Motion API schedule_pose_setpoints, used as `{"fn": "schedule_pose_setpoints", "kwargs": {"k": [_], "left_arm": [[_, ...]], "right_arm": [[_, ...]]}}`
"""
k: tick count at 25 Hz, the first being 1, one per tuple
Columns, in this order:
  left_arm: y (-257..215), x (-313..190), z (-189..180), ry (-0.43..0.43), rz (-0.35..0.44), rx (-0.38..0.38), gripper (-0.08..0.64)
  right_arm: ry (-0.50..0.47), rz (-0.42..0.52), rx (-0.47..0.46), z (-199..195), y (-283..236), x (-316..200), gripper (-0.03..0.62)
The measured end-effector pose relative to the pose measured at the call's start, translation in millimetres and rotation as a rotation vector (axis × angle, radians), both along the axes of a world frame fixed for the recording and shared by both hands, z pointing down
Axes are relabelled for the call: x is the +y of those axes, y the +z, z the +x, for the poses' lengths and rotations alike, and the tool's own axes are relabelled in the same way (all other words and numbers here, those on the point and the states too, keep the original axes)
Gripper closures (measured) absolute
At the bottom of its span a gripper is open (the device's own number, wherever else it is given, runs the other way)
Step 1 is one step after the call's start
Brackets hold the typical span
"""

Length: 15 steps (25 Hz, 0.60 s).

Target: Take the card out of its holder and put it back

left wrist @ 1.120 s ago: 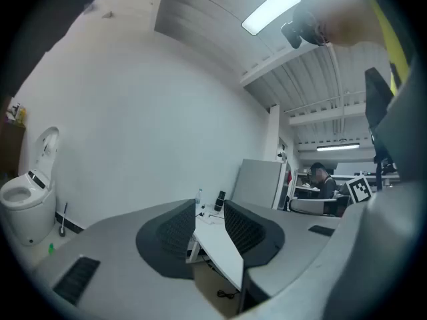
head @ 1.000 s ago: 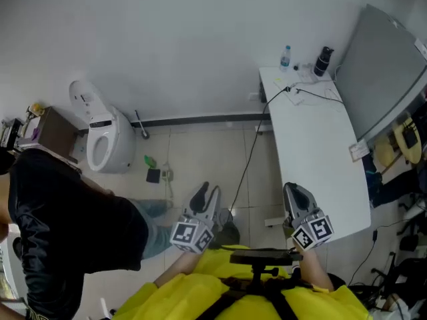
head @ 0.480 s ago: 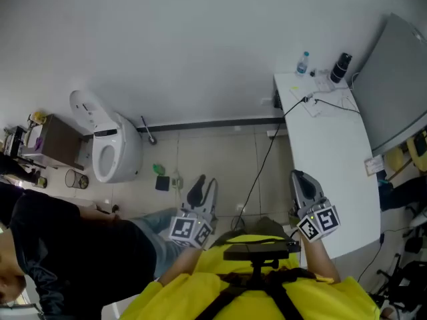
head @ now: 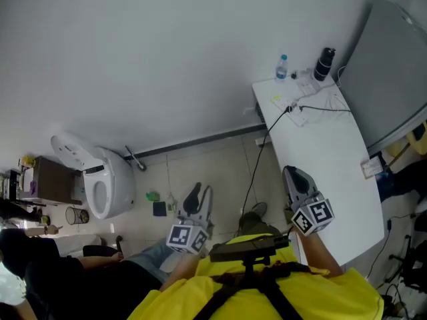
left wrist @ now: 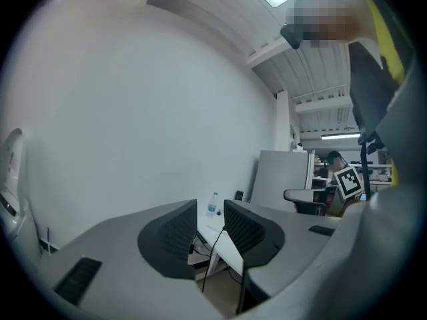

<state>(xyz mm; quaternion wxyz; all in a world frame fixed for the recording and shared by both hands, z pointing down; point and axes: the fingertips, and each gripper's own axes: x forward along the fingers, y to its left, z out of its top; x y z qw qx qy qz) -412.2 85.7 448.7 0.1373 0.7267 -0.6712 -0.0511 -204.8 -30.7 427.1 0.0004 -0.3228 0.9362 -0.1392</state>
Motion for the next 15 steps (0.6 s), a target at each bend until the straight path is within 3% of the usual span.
{"fn": "schedule_pose_setpoints", "kwargs": {"k": [4, 8, 12, 15], "left_arm": [[-12, -93, 19, 0.125, 0.016, -0.049, 0.456], [-14, -177, 46, 0.271, 0.041, -0.071, 0.456], [-5, -225, 97, 0.450, 0.045, -0.102, 0.456], [-6, -253, 160, 0.636, 0.043, -0.095, 0.456]], "right_arm": [[0.074, 0.017, -0.009, 20, -2, -66, 0.589], [0.233, 0.001, 0.001, 58, 13, -113, 0.589], [0.382, -0.019, -0.002, 111, 15, -117, 0.589], [0.542, -0.018, 0.019, 170, 14, -105, 0.589]]}}
